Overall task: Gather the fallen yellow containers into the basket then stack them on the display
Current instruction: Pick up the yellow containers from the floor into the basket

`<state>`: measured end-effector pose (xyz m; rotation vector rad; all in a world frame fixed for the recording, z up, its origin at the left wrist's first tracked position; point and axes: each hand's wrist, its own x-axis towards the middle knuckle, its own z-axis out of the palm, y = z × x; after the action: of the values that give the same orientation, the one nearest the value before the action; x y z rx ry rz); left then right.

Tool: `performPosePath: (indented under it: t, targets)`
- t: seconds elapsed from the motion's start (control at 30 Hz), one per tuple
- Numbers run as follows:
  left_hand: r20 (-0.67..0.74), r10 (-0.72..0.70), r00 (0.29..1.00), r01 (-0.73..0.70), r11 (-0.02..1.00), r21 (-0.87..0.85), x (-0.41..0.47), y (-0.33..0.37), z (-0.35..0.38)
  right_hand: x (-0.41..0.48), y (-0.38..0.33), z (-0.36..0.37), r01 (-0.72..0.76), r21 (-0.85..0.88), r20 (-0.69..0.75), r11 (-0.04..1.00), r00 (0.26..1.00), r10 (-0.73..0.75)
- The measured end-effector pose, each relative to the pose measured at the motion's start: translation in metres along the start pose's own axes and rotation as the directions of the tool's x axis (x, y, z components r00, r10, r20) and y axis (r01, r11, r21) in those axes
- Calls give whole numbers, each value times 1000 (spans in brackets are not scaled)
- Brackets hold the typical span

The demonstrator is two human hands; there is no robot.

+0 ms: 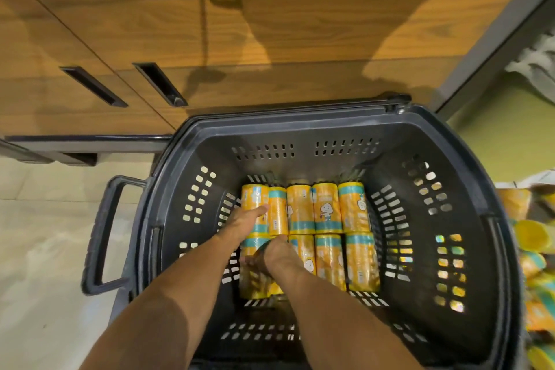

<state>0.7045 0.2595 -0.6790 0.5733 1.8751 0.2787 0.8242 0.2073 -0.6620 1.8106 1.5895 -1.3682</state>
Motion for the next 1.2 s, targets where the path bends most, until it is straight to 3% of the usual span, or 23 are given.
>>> performPosePath:
  t: [0.07, 0.17, 0.23, 0.3, 0.4, 0.57, 0.63, 0.73, 0.9, 1.03, 1.2]
  targets:
    - [13, 9, 1000, -9, 1000, 24, -2, 2, 9, -5, 6, -3, -77, 66, -19, 995, 997, 78]
    - [47, 32, 998, -35, 998, 55, -5, 7, 22, -4, 14, -6, -252, 200, 87, 947, 967, 239]
    - [22, 35, 999, -37, 992, 117, 0, 6, 33, -3, 20, -11, -287, 139, 132, 948, 954, 269]
    - [21, 42, 999, -46, 963, 265, -18, 19, 39, -1, 22, -12, -202, 99, 163, 974, 969, 184]
    - [-8, 102, 995, -80, 823, 563, -45, 42, 42, -11, 26, -26, -126, 82, 218, 989, 970, 105]
    - [111, 240, 964, -235, 584, 777, -88, 94, 42, -73, 49, -117, -32, 104, 98, 994, 995, 22]
    - [113, 329, 937, -299, 595, 746, -111, 119, 48, -102, 67, -158, 46, 106, -24, 993, 999, -44]
    - [143, 472, 870, -449, 637, 626, -158, 154, 67, -144, 110, -201, 143, 270, -254, 952, 964, -73]
    - [172, 682, 711, -699, 657, 283, -249, 170, 118, -235, 198, -231, 452, 553, -625, 700, 780, -10]
    - [319, 764, 561, -820, 565, 88, -328, 160, 170, -297, 279, -216, 548, 604, -748, 579, 642, 172]
    - [441, 804, 399, -907, 417, 60, -393, 117, 246, -326, 370, -154, 502, 652, -743, 569, 574, 345]
